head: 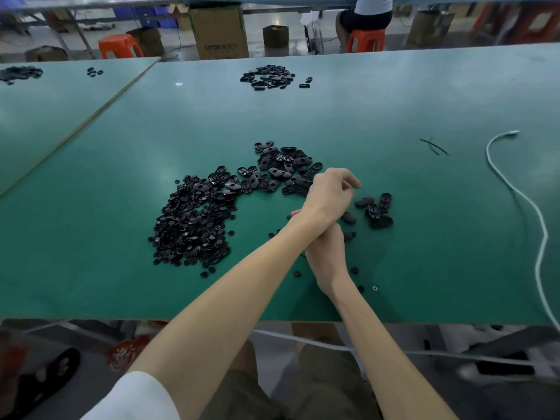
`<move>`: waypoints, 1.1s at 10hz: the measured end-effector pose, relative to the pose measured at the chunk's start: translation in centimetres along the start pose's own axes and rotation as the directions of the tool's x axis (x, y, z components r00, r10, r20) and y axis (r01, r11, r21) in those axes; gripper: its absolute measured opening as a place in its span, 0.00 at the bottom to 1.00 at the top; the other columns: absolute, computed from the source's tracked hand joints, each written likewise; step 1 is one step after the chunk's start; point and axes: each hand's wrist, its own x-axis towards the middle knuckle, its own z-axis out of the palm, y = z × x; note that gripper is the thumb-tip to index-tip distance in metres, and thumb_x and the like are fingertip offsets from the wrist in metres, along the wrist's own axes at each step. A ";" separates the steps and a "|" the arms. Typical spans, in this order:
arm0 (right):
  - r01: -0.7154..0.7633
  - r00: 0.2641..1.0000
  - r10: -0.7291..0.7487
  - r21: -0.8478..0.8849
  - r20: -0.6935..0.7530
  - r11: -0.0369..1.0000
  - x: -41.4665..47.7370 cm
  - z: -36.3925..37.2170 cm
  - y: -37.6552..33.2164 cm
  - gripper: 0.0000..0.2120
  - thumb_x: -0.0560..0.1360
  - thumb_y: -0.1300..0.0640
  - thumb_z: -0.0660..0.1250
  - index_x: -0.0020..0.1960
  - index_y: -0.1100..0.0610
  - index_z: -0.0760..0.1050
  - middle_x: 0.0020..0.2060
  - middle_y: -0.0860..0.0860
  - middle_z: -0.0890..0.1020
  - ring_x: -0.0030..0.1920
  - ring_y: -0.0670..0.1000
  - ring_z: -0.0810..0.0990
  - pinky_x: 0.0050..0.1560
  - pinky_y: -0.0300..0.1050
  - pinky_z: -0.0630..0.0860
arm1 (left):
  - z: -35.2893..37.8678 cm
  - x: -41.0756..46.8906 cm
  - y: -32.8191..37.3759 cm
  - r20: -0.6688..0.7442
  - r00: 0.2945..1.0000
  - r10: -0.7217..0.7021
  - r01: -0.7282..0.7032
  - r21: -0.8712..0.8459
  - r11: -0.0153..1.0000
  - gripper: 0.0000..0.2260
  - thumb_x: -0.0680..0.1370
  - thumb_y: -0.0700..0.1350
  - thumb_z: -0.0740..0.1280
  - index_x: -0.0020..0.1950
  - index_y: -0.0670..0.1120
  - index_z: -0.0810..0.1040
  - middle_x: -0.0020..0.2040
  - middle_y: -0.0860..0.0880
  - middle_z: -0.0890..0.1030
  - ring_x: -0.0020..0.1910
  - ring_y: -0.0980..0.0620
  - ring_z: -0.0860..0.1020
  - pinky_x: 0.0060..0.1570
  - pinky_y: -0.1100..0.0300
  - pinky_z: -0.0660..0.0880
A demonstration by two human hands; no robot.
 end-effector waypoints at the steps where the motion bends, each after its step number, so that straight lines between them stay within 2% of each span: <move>1: -0.029 1.000 0.028 -0.095 -0.013 0.995 -0.3 0.1 0.0 0.07 0.78 0.69 0.68 0.43 0.61 0.79 0.36 0.54 0.83 0.37 0.61 0.77 0.42 0.50 0.75 | -0.1 -0.3 -0.6 0.022 0.996 -0.089 0.084 0.171 0.982 0.13 0.80 0.36 0.63 0.57 0.43 0.85 0.57 0.44 0.85 0.55 0.44 0.82 0.58 0.50 0.79; 2: -0.069 0.997 0.074 -0.138 0.037 0.988 -0.3 0.1 0.0 0.11 0.76 0.68 0.65 0.38 0.56 0.73 0.34 0.54 0.77 0.36 0.55 0.70 0.42 0.50 0.69 | -0.3 -0.3 -0.8 0.139 0.982 -0.130 0.115 0.113 0.987 0.13 0.80 0.36 0.62 0.57 0.42 0.85 0.53 0.43 0.86 0.51 0.44 0.84 0.58 0.47 0.81; 3: -0.064 0.997 0.071 -0.151 0.043 0.987 0.0 0.1 -0.2 0.08 0.76 0.70 0.64 0.40 0.61 0.74 0.35 0.56 0.78 0.39 0.55 0.70 0.41 0.54 0.68 | -0.2 -0.2 -0.8 0.193 0.975 -0.113 0.109 0.028 0.994 0.12 0.80 0.37 0.63 0.56 0.44 0.84 0.46 0.49 0.88 0.44 0.51 0.86 0.59 0.51 0.81; 4: -0.048 0.998 0.056 -0.195 0.038 0.980 -0.1 0.1 -0.2 0.14 0.76 0.70 0.65 0.38 0.54 0.76 0.28 0.43 0.79 0.32 0.46 0.73 0.36 0.47 0.70 | -0.5 -0.3 -1.2 0.249 0.967 -0.055 0.069 -0.050 0.996 0.11 0.80 0.38 0.64 0.57 0.45 0.84 0.45 0.52 0.88 0.42 0.55 0.86 0.61 0.54 0.80; 5: -0.020 0.999 0.029 -0.200 0.044 0.980 -0.4 0.1 -0.6 0.15 0.74 0.68 0.67 0.33 0.53 0.77 0.23 0.42 0.77 0.25 0.41 0.71 0.32 0.38 0.68 | -1.1 -0.5 -1.8 0.264 0.964 0.036 0.005 -0.151 0.989 0.09 0.81 0.38 0.66 0.56 0.44 0.85 0.46 0.51 0.88 0.42 0.54 0.87 0.61 0.59 0.78; 6: 0.018 0.997 -0.004 -0.189 0.078 0.982 -0.6 0.1 -0.7 0.13 0.74 0.68 0.67 0.34 0.55 0.78 0.25 0.45 0.80 0.26 0.42 0.75 0.33 0.35 0.70 | -1.8 -0.7 -2.8 0.204 0.978 0.040 0.013 -0.252 0.968 0.08 0.82 0.38 0.66 0.56 0.41 0.84 0.48 0.48 0.88 0.43 0.50 0.87 0.55 0.59 0.80; 7: 0.044 0.996 -0.029 -0.175 0.089 0.984 -0.6 0.1 -0.8 0.07 0.77 0.66 0.70 0.45 0.56 0.82 0.33 0.49 0.85 0.32 0.45 0.82 0.36 0.38 0.76 | -3.1 -0.8 -3.9 0.183 0.983 -0.011 0.069 -0.313 0.947 0.09 0.84 0.39 0.64 0.56 0.38 0.83 0.49 0.45 0.88 0.42 0.48 0.87 0.42 0.63 0.80; 8: 0.059 0.997 -0.054 -0.110 0.051 0.992 -0.6 0.0 -0.7 0.04 0.79 0.63 0.72 0.51 0.55 0.82 0.39 0.48 0.87 0.36 0.46 0.84 0.37 0.38 0.78 | -5.1 -1.2 -5.7 0.076 0.995 -0.061 0.080 -0.291 0.953 0.09 0.85 0.38 0.63 0.56 0.38 0.83 0.48 0.45 0.87 0.39 0.51 0.86 0.40 0.63 0.79; 9: 0.050 0.998 -0.047 -0.080 0.037 0.996 -0.7 0.0 -0.8 0.04 0.79 0.64 0.72 0.51 0.56 0.82 0.38 0.48 0.86 0.35 0.46 0.84 0.35 0.36 0.77 | -7.5 -2.1 -7.7 -0.058 0.994 -0.090 0.084 -0.099 0.992 0.09 0.84 0.39 0.63 0.57 0.41 0.83 0.49 0.47 0.87 0.42 0.52 0.84 0.45 0.59 0.79; 10: 0.044 0.998 -0.040 -0.072 0.050 0.996 -0.7 0.0 -0.7 0.04 0.78 0.64 0.72 0.51 0.57 0.82 0.38 0.47 0.85 0.35 0.46 0.84 0.35 0.37 0.77 | -10.2 -3.5 -9.8 -0.239 0.965 -0.105 0.156 0.204 0.966 0.07 0.83 0.41 0.67 0.58 0.44 0.83 0.53 0.49 0.85 0.49 0.52 0.81 0.56 0.56 0.78; 11: 0.048 0.998 -0.043 -0.084 0.056 0.995 -0.7 0.0 -0.8 0.04 0.78 0.63 0.73 0.51 0.56 0.82 0.38 0.46 0.85 0.36 0.45 0.84 0.36 0.38 0.78 | -13.0 -4.9 -11.7 -0.304 0.940 -0.152 0.268 0.386 0.883 0.06 0.80 0.43 0.73 0.55 0.44 0.83 0.53 0.46 0.84 0.51 0.49 0.81 0.59 0.51 0.78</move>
